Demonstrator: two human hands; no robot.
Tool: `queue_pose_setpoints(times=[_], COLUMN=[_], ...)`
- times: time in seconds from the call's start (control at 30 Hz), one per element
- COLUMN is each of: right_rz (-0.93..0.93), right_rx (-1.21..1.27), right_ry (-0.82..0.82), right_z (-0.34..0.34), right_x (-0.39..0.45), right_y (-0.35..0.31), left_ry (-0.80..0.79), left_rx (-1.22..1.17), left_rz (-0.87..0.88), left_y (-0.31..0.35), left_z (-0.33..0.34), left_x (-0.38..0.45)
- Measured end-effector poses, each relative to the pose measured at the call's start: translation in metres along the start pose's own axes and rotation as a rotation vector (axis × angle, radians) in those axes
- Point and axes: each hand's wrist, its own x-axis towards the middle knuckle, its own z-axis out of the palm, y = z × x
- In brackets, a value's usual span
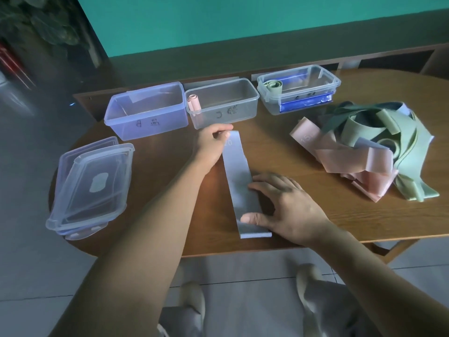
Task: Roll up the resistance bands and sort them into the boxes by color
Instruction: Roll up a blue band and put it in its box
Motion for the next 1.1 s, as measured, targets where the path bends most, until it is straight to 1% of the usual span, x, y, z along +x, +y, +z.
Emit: queue_pose_setpoints(times=[0.13,0.3,0.4,0.5,0.63,0.77,0.87,1.0,1.1], right_rz=[-0.032,-0.052,-0.051,-0.044,-0.056,-0.164,-0.181,-0.197,-0.204], right_rx=[-0.087,-0.082,-0.069,-0.070,-0.047,-0.009,0.021,0.032,0.031], right_ry=[-0.050,-0.084,-0.049,-0.022,-0.027,0.036,0.117,0.206,0.232], right_z=[-0.003,-0.005,-0.004,-0.003,-0.003,0.003,0.006,0.006,0.005], right_x=[-0.001,-0.005,-0.008,-0.009,-0.010,-0.014,-0.020,-0.025,-0.027], right_y=[-0.004,-0.001,0.000,-0.001,-0.003,0.002,0.003,0.001,0.000], left_ry=[0.071,0.094,0.026,-0.047,-0.079,-0.024,-0.002,-0.022,-0.091], left_rx=[-0.173,-0.373,-0.467,-0.482,-0.537,-0.561,-0.550,-0.595,-0.661], left_rz=[0.042,-0.017,-0.070,-0.104,-0.141,-0.135,-0.142,-0.182,-0.208], left_y=[-0.007,-0.009,-0.010,-0.013,-0.016,-0.010,-0.006,-0.002,0.000], left_z=[-0.007,-0.013,-0.016,-0.017,-0.017,-0.007,-0.002,-0.003,-0.006], left_x=[0.009,0.014,0.017,0.020,0.026,0.027,0.029,0.031,0.031])
